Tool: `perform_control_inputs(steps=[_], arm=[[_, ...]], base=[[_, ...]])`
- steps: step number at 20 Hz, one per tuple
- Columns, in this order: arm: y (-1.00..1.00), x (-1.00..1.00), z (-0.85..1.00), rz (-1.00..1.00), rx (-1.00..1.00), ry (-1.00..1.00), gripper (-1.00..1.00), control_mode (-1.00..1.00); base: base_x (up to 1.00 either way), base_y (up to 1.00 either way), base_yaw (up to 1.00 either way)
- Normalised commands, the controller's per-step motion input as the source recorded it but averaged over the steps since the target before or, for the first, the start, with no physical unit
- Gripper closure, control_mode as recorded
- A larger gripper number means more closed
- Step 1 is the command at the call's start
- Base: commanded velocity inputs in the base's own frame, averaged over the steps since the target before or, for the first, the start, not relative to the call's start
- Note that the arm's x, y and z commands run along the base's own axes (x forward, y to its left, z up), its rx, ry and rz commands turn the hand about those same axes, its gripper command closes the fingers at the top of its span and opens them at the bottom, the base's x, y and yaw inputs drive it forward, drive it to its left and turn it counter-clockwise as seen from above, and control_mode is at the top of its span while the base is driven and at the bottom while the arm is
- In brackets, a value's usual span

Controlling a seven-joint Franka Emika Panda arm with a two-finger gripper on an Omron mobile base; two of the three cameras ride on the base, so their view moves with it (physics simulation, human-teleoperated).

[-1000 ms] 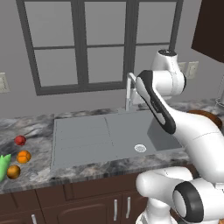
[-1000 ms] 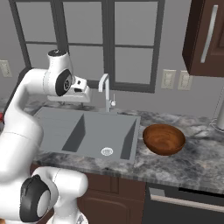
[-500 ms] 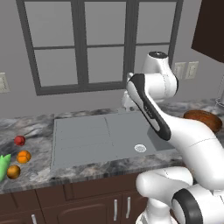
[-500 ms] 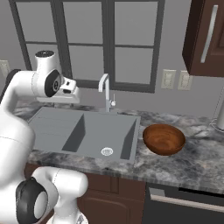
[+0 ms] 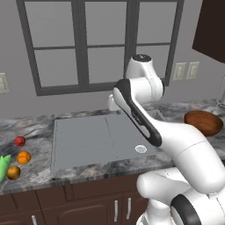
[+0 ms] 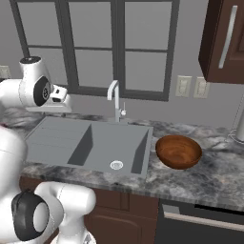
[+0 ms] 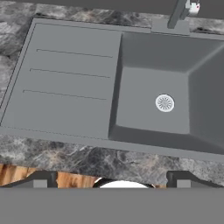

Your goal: There is a mixed pile of frozen fruits and vegetables on the counter. Locate all the frozen vegetables and place the items in a bowl on the counter. Take all the frozen fruits and defrost them in a running sink.

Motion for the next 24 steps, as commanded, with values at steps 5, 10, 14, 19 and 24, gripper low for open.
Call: perform_control_inputs(steps=[5, 10, 14, 19, 24], arm=[[0.58, 0.0, -0.03, 0.01, 0.0, 0.0, -1.0, -1.0], [0.59, -0.02, -0.04, 0.01, 0.0, 0.0, -1.0, -1.0], [0.63, -0.12, -0.08, 0.01, 0.0, 0.0, -1.0, -1.0], [0.67, -0.15, -0.16, 0.01, 0.0, 0.0, -1.0, -1.0], [0.61, -0.13, -0.07, 0.0, 0.0, 0.0, -1.0, -1.0]], base=[[0.0, 0.0, 0.0], [0.0, 0.0, 0.0], [0.0, 0.0, 0.0], [0.0, 0.0, 0.0], [0.0, 0.0, 0.0]])
